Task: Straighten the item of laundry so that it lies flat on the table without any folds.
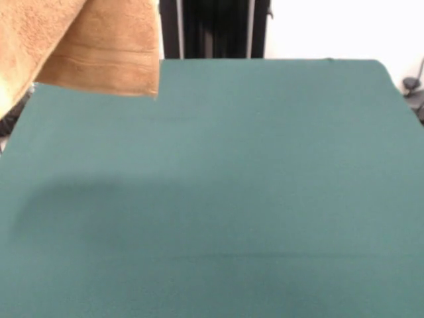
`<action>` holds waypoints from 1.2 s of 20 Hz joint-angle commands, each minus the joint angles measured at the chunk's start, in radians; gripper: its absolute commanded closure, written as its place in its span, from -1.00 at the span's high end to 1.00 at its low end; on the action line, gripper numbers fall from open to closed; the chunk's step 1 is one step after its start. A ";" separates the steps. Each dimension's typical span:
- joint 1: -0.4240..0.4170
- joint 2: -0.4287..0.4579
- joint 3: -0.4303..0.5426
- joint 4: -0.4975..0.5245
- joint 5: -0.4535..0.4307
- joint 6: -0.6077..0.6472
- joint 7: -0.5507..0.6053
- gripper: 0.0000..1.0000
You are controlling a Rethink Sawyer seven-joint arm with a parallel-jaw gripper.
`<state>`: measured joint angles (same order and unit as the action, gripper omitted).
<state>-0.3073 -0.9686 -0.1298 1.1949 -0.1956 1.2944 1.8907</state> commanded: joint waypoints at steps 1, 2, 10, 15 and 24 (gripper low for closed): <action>-0.012 0.074 0.148 0.225 -0.023 -0.140 -0.260 -1.00; -0.015 0.079 0.155 0.226 -0.031 -0.157 -0.259 -1.00; -0.037 0.142 0.190 0.215 -0.016 -0.221 -0.168 -1.00; -0.093 0.202 0.243 0.216 0.057 -0.244 -0.124 -1.00; -0.107 0.283 0.283 0.135 -0.021 -0.253 -0.176 -1.00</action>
<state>-0.4379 -0.7865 0.0136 1.2402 -0.1765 1.0828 1.8907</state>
